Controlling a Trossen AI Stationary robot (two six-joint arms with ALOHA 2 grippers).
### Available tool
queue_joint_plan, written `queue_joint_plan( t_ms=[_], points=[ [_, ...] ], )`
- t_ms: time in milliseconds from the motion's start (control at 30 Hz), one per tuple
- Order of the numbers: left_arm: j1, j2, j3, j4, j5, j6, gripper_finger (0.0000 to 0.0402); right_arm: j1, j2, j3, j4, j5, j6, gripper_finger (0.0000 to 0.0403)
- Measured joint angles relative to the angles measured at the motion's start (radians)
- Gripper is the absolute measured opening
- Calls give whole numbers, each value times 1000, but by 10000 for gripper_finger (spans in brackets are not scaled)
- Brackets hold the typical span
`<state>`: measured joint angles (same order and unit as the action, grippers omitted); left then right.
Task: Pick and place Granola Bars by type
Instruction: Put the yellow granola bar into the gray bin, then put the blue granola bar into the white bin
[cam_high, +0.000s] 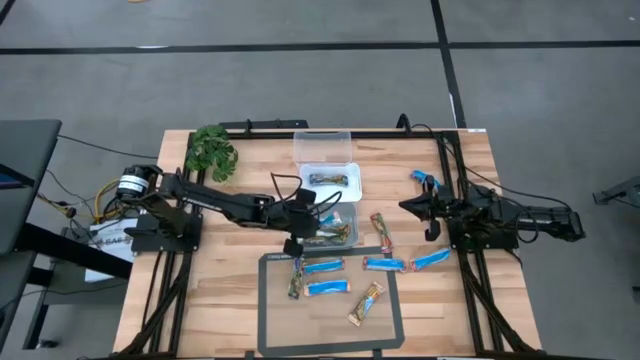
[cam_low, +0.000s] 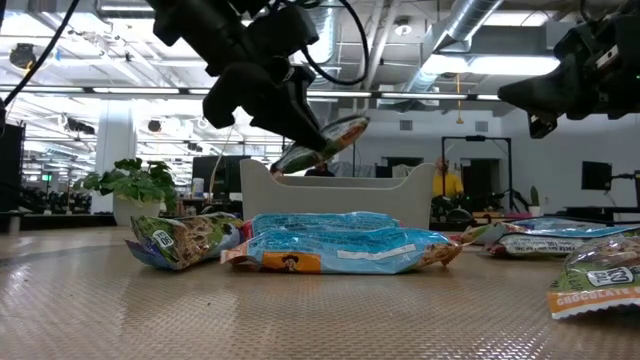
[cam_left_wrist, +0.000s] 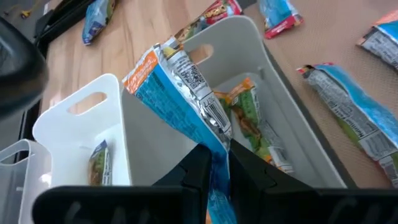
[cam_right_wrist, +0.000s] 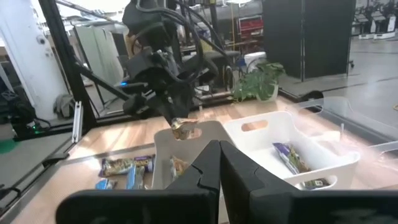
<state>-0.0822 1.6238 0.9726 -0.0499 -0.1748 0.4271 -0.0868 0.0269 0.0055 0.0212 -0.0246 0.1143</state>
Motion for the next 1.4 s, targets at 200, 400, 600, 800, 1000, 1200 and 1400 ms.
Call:
queue_joint_plan(
  t_ms=[200, 400, 600, 800, 1000, 1200, 1400],
  points=[
    [0, 0, 0, -5, 6, -40, 65, 0, 0, 0, -4, 0, 0, 0],
    [-1, 0, 0, -2, -26, -113, 123, 0, 0, 0, -7, 0, 0, 0],
    [-12, 0, 0, 2, -58, -185, 152, 0, 0, 0, -7, 0, 0, 0],
    [-76, -19, 1, 11, -60, -393, 155, 0, 0, 0, -7, 0, 0, 0],
    [-177, -50, 1, -28, -57, -731, 155, 0, 0, 0, -7, 0, 0, 0],
    [-268, -55, 1, -115, -28, -1150, 155, 0, 0, 0, -7, 0, 0, 0],
    [-307, -53, 1, -240, -8, -1429, 155, 0, 0, 0, -7, 0, 0, 0]
  ],
)
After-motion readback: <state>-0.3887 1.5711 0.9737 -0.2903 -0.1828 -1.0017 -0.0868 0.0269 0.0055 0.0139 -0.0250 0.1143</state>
